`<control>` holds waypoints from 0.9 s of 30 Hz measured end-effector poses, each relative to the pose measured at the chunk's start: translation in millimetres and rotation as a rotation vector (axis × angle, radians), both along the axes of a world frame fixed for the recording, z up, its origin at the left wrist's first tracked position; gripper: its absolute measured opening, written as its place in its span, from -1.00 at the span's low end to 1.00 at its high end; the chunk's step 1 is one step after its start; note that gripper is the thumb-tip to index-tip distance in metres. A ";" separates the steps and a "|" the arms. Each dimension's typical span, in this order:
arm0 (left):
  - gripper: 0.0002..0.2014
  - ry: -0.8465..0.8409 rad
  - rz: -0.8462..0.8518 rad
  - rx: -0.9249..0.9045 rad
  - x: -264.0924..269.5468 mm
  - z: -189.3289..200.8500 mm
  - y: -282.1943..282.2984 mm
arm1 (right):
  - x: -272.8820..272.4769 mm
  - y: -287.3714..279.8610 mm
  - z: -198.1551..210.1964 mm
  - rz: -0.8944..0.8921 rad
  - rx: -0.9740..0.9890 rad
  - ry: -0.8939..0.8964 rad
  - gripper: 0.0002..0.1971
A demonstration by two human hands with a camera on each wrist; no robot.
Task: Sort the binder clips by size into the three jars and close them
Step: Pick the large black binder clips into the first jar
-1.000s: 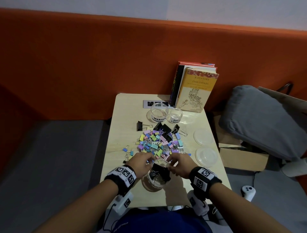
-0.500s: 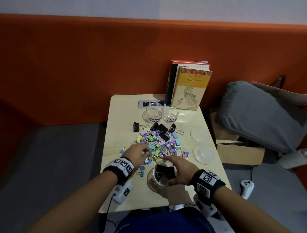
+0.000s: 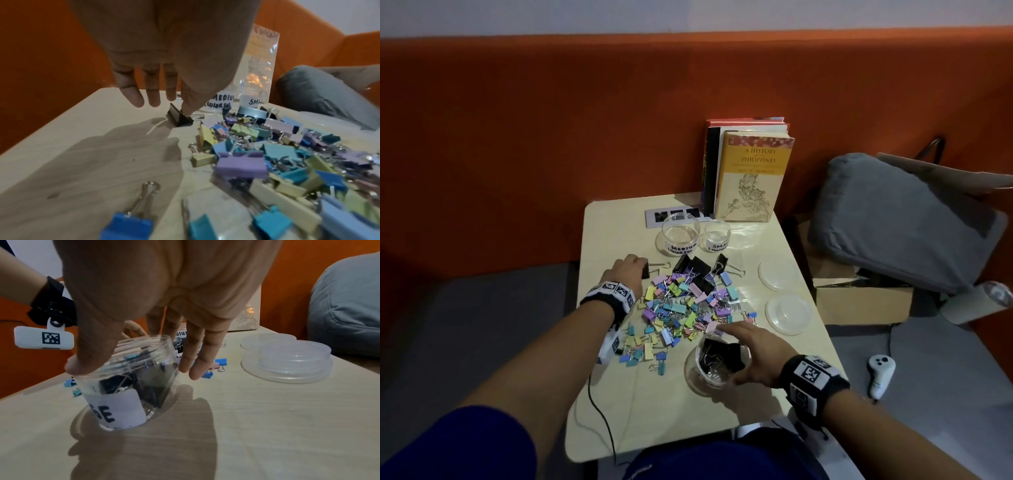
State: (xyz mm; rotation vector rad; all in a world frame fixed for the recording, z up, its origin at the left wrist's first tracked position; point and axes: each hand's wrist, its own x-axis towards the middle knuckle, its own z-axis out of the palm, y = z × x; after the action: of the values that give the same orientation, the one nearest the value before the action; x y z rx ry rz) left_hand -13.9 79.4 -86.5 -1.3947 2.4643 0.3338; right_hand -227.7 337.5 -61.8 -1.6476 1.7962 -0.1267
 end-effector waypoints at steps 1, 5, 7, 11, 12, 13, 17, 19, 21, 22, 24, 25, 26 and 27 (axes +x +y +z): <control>-0.30 -0.037 -0.021 0.019 -1.4 -2.5 -4.1 | -0.4 -1.5 -1.1 0.001 0.006 -0.003 0.05; -0.18 -0.147 -0.096 0.058 -8.1 -10.3 -12.3 | -2.4 -4.8 -5.7 -0.014 0.020 -0.028 0.05; -0.25 -0.147 -0.089 0.039 -9.2 -13.3 -12.5 | -3.3 -4.4 -9.0 -0.018 0.018 -0.041 0.04; -0.49 -0.065 -0.047 -0.019 -6.7 -19.5 -13.1 | -4.3 -3.7 -10.9 -0.027 0.016 -0.051 0.05; -0.53 -0.046 -0.040 -0.018 -4.8 -21.0 -13.4 | -4.2 -3.6 -10.8 -0.027 0.015 -0.053 0.05; -0.56 -0.029 -0.032 -0.019 -2.6 -22.1 -13.5 | -4.4 -3.6 -10.9 -0.030 0.016 -0.055 0.05; -0.55 0.066 0.056 -0.043 5.4 -21.5 -11.0 | -4.8 -3.5 -9.8 -0.036 0.023 -0.068 0.05; -0.53 0.146 0.100 -0.065 9.4 -18.2 -9.3 | -5.0 -3.5 -8.1 -0.038 0.025 -0.080 0.04; -0.53 0.253 0.128 -0.073 13.5 -11.4 -5.3 | -4.6 -3.4 -6.8 -0.043 0.023 -0.085 0.04; -0.52 0.314 0.132 -0.065 15.0 -6.4 -1.0 | -4.3 -3.1 -6.4 -0.045 0.021 -0.088 0.04; -0.50 0.429 0.103 -0.016 16.9 6.5 13.8 | -3.3 -3.2 -6.6 -0.050 0.020 -0.097 0.06; -0.49 0.471 0.063 0.014 15.9 14.2 23.8 | -3.1 -3.2 -6.4 -0.055 0.021 -0.099 0.06; -0.49 0.501 0.010 0.040 14.6 22.6 35.6 | -2.4 -3.4 -6.2 -0.058 0.021 -0.101 0.06; -0.49 0.524 -0.048 0.072 12.7 31.3 48.3 | -1.8 -3.5 -6.8 -0.059 0.020 -0.101 0.06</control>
State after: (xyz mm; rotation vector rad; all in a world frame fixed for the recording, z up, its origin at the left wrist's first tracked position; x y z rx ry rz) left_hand -1.2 127.7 -55.2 -1.3466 2.8469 0.8637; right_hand -229.5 334.0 -68.5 -1.5473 1.7642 -0.2132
